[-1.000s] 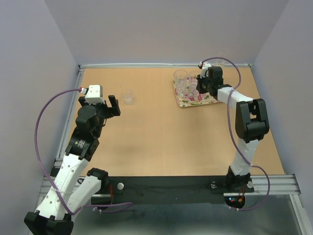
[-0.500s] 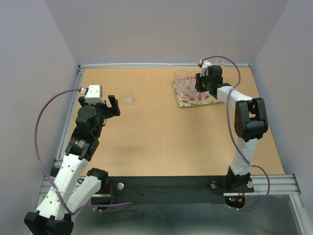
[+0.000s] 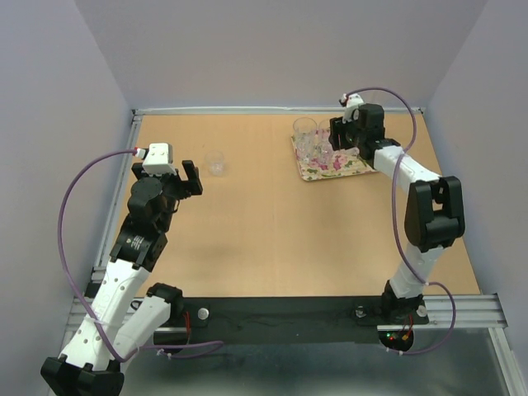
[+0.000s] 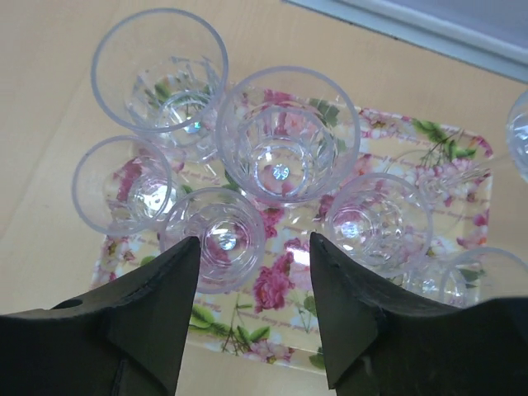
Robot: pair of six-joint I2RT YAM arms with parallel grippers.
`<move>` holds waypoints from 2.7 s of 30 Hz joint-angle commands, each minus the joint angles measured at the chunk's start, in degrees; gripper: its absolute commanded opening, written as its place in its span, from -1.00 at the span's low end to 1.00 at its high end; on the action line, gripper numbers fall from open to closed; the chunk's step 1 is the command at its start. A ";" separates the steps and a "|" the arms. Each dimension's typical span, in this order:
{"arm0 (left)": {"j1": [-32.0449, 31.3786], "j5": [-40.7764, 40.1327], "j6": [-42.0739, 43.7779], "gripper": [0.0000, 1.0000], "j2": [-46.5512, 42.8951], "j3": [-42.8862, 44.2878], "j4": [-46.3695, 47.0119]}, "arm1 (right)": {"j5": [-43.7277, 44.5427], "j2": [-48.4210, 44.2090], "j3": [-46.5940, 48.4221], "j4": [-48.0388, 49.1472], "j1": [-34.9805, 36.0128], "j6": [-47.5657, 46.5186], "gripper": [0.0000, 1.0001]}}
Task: Place the glasses into the tray
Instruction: Place the glass into the tray, then grab a glass with a robot arm
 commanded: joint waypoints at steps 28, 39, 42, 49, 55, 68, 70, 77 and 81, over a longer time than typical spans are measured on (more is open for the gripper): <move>0.47 -2.74 0.17 0.97 2.31 -1.78 5.00 | -20.73 -40.62 -27.16 -9.75 -3.37 -15.32 0.97; 0.99 -4.93 -3.26 0.97 5.56 -1.78 5.35 | -27.51 -41.06 -29.89 -8.08 -5.39 -12.07 0.98; 1.61 -5.37 -4.58 0.97 6.26 -1.95 5.97 | -27.59 -42.81 -30.24 -8.08 -5.30 -12.07 0.98; 9.68 -1.26 -8.79 0.97 12.15 0.06 5.44 | -28.12 -44.40 -30.59 -7.99 -5.39 -12.07 0.98; 19.34 4.82 -17.47 0.95 20.66 3.31 4.12 | -28.74 -44.22 -30.60 -7.90 -5.30 -12.33 0.98; 30.96 5.60 -33.32 0.69 30.70 6.14 -7.13 | -28.47 -43.87 -30.86 -7.81 -5.30 -12.77 0.98; 32.54 6.84 -34.28 0.55 30.87 4.82 -6.69 | -28.39 -43.78 -30.77 -7.90 -5.30 -12.77 0.98; 34.92 11.94 -34.64 0.35 33.51 3.41 -5.02 | -28.04 -43.78 -30.86 -7.81 -5.30 -12.77 0.98; 34.92 11.94 -34.11 0.34 35.00 3.32 -4.93 | -27.77 -43.87 -30.86 -7.90 -5.30 -12.77 0.98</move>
